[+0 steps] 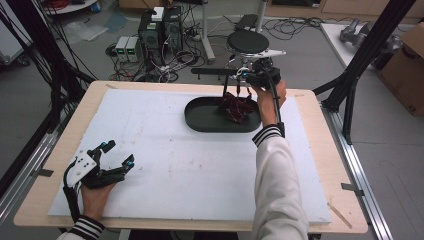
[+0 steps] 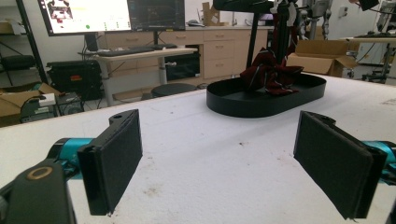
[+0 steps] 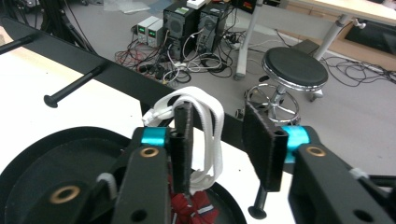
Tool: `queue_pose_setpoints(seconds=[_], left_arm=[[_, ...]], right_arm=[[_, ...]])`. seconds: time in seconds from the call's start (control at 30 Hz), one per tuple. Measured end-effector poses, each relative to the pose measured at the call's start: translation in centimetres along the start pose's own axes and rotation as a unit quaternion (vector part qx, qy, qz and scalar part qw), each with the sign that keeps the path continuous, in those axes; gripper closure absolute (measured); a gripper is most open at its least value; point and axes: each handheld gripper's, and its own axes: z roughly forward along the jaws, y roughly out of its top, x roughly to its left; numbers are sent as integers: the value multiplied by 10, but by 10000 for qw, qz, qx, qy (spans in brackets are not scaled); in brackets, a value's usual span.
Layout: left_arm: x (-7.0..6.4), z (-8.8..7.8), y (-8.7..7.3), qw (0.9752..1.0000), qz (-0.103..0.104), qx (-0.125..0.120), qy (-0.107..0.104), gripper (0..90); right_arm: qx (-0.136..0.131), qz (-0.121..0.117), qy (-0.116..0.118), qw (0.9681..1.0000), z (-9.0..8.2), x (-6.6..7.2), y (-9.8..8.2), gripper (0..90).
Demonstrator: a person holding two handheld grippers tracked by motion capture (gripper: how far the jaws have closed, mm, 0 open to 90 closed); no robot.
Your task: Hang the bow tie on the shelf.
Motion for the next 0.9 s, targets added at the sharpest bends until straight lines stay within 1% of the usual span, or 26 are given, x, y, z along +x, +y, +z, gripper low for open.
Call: queue_pose_setpoints(seconds=[0.03, 0.07, 0.13, 0.2, 0.3, 0.4, 0.43, 0.47, 0.5, 0.57, 0.63, 0.7, 0.77, 0.87, 0.9], left_arm=[[0, 0, 0, 10000, -1, 1, 7, 157], [0, 0, 0, 10000, 0, -1, 5, 157], [0, 0, 0, 10000, 2, 2, 8, 157], [0, 0, 0, 10000, 2, 3, 10, 157], [0, 0, 0, 10000, 7, 8, 12, 157], [0, 0, 0, 10000, 8, 5, 14, 157], [0, 0, 0, 10000, 10, 13, 12, 157], [0, 0, 0, 10000, 9, 11, 12, 157], [0, 0, 0, 10000, 11, 11, 9, 157], [0, 0, 0, 10000, 8, 7, 14, 157], [0, 0, 0, 10000, 22, 26, 6, 157], [0, 0, 0, 10000, 17, 22, 12, 157], [0, 0, 0, 10000, 15, 25, 7, 157], [0, 1, 0, 10000, 10, 28, 5, 157], [0, 1, 0, 10000, 11, 27, 5, 157]], right_arm=[[-24, -4, -24, 10000, 0, 0, 0, 566], [-15, 17, -75, 10000, -1, 0, 0, 549], [11, -84, -101, 9999, -2, -1, 0, 523], [47, -189, -150, 9997, -3, -1, -1, 470], [92, -319, -194, 9993, -6, -1, -1, 416], [131, -468, -346, 9982, -7, -2, 0, 316], [177, -505, -380, 9978, -7, -2, 0, 281], [238, -593, -420, 9971, -7, -2, 0, 247], [318, -655, -460, 9963, -7, -1, 1, 227], [394, -826, -549, 9943, -6, -1, 1, 206], [411, -805, -553, 9944, -6, -1, 1, 185], [464, -821, -634, 9935, -5, -1, 0, 119], [511, -867, -619, 9930, -5, -1, 0, 110], [519, -955, -516, 9927, -6, -1, 0, 101], [525, -970, -519, 9925, -7, 0, 0, 97]])
